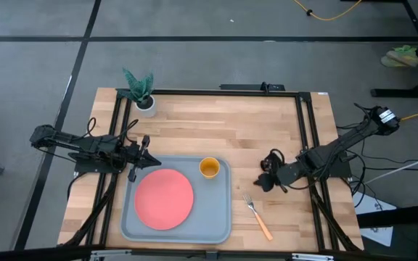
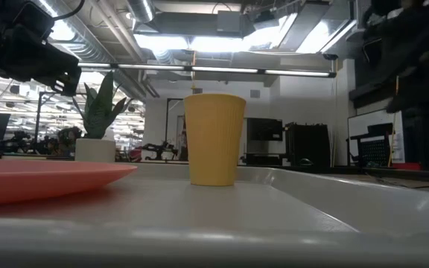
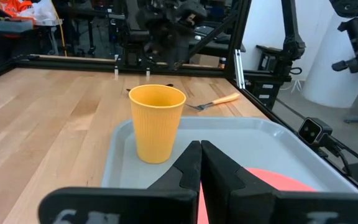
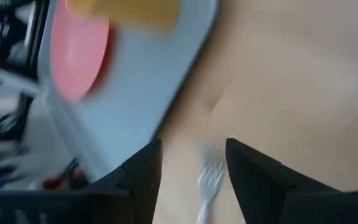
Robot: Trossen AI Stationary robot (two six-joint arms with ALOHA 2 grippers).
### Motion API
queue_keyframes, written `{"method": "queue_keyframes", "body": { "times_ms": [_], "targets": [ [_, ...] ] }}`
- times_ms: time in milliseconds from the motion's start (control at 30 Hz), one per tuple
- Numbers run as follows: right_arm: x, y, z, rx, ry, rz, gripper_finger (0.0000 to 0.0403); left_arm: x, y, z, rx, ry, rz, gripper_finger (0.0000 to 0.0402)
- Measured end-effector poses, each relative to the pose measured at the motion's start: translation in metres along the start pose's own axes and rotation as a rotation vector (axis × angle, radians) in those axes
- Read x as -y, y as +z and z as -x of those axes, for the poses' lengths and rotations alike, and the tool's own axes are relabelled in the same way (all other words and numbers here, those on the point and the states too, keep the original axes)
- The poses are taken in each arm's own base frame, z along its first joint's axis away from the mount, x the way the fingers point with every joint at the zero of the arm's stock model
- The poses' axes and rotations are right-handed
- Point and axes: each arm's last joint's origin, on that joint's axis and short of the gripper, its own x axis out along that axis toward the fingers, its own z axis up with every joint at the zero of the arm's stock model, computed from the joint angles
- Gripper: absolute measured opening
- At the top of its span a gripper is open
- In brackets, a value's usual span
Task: Pick and place plate/cup/fork/spoon on tray
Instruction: Put the black spoon on the gray tray
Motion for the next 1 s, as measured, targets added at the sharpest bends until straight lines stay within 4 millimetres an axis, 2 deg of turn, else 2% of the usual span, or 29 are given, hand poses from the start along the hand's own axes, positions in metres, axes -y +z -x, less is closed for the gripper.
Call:
{"method": "queue_keyframes", "body": {
  "times_ms": [100, 167, 300, 400, 533, 600, 800, 1000],
  "targets": [
    [-0.005, -0.003, -0.001, -0.107, 0.048, -0.037, 0.0181, 0.000, 0.000, 0.000, 0.000, 0.000, 0.000, 0.0000],
    [-0.015, -0.003, -0.001, -0.133, 0.150, -0.032, 0.0181, 0.000, 0.000, 0.000, 0.000, 0.000, 0.000, 0.0000],
    [-0.041, -0.006, 0.008, -0.111, 0.289, 0.085, 0.0181, 0.000, 0.000, 0.000, 0.000, 0.000, 0.000, 0.0000],
    [-0.059, -0.013, 0.014, -0.088, 0.262, 0.159, 0.0181, 0.000, 0.000, 0.000, 0.000, 0.000, 0.000, 0.0000],
    [-0.072, -0.027, 0.008, -0.082, 0.065, 0.201, 0.0181, 0.000, 0.000, 0.000, 0.000, 0.000, 0.000, 0.0000],
    [-0.074, -0.031, 0.005, -0.098, -0.101, 0.176, 0.0181, 0.000, 0.000, 0.000, 0.001, 0.002, 0.000, 0.0000],
    [-0.058, -0.033, 0.000, -0.045, -0.670, 0.136, 0.0181, 0.000, 0.000, 0.000, 0.001, 0.006, 0.000, 0.0000],
    [-0.033, -0.034, -0.006, -0.090, -0.922, 0.169, 0.0181, 0.000, 0.000, 0.000, 0.002, 0.006, 0.000, 0.0000]
  ]
}}
